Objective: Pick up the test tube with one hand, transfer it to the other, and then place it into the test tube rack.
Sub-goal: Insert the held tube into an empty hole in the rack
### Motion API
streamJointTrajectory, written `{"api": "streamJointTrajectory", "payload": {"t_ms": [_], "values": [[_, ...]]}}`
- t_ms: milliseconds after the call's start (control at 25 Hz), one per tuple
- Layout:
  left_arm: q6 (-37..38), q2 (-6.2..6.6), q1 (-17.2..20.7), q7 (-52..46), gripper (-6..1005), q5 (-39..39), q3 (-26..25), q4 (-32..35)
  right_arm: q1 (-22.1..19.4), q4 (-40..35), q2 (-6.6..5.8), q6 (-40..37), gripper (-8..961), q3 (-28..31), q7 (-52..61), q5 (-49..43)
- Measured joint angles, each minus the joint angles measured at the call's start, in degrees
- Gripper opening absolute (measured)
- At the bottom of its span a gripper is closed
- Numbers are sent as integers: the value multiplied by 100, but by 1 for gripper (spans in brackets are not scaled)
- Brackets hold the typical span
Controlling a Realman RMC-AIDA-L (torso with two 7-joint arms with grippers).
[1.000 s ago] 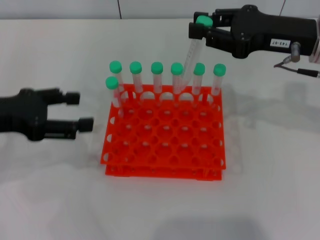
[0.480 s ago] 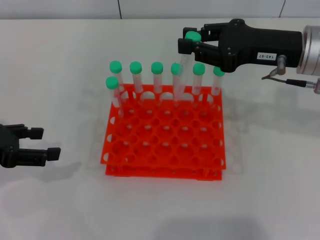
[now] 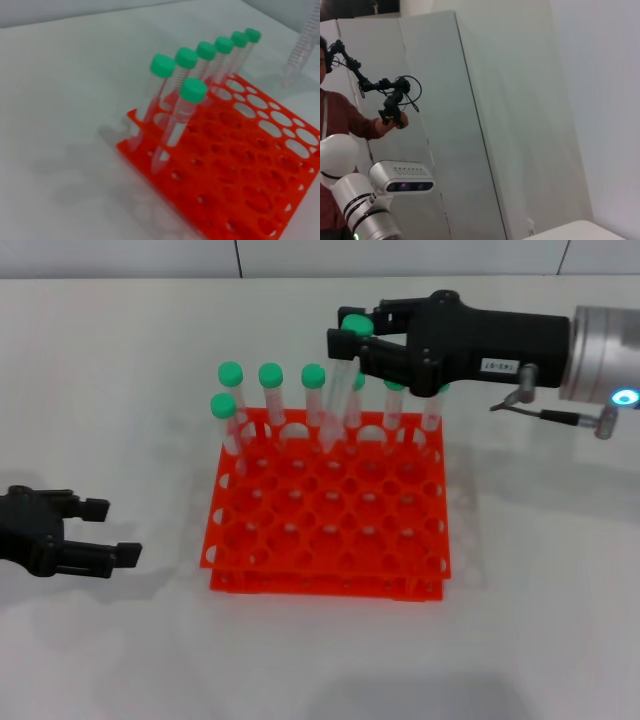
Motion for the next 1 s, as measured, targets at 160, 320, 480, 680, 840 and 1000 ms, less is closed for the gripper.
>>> {"api": "streamJointTrajectory", "payload": {"t_ms": [160, 320, 480, 680, 840, 1000], "values": [[4, -17, -45, 145, 875, 41, 41, -44, 36, 62, 1, 536, 265, -559, -137, 372], [6, -33, -60, 241, 876, 57, 45, -97, 37, 68, -1, 1006, 265, -1016, -310, 745], [7, -29, -70, 314, 876, 61, 45, -134, 39, 77, -1, 1428, 266, -1435, -555, 1134], [8, -32, -69, 407, 876, 65, 43, -135, 54, 133, 0, 1891, 266, -1955, -1021, 1797], [7, -37, -53, 488, 876, 67, 41, -135, 168, 337, 0, 2056, 266, -2255, -1332, 2325], [2, -66, -44, 528, 876, 65, 36, -135, 312, 563, 0, 2204, 265, -2541, -1608, 2774]]}}
